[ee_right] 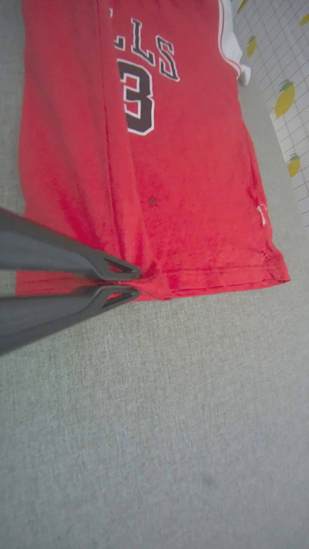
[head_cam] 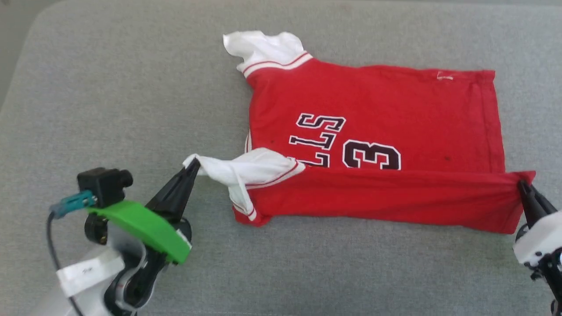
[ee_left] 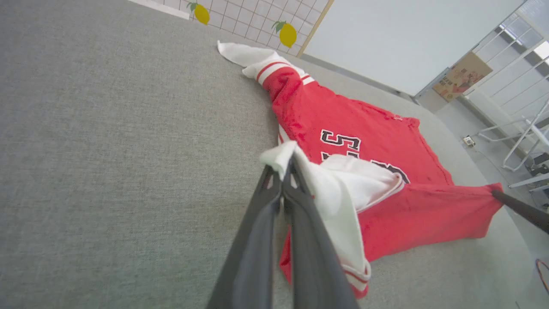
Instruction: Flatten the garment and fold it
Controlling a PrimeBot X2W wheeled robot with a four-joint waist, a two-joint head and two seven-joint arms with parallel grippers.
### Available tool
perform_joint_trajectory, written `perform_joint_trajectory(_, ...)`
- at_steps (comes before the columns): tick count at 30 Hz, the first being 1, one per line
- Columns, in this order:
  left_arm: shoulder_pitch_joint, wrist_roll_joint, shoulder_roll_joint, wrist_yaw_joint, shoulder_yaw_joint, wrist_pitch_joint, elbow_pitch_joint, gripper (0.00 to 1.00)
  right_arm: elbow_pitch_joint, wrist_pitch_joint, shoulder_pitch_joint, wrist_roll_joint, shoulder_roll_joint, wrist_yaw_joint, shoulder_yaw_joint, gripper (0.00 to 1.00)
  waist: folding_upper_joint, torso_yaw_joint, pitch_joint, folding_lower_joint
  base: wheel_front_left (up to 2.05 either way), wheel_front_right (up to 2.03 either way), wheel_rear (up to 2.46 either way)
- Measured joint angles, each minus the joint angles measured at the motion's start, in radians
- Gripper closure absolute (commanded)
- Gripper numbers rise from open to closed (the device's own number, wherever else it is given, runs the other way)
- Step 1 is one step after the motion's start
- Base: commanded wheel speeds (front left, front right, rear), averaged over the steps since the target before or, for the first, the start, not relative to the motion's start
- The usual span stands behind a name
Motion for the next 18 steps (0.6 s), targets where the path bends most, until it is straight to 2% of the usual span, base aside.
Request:
perform_joint_trajectory(9,-0.062,0.009,-0.087,-0.056,-0.022,-0.027,0.217,1.00,0.119,-0.025,-0.074,-0.015,-0.017,0.000,0.019,1.00,0.0000,-0.011,0.066,0.0000,0.00,0.00,0.00)
perform_joint_trajectory(18,-0.090,0.003,-0.120,-0.099,-0.037,-0.017,0.274,1.00,0.198,-0.024,-0.125,-0.015,-0.033,0.000,0.020,1.00,0.0000,0.005,0.094,0.0001,0.00,0.00,0.00)
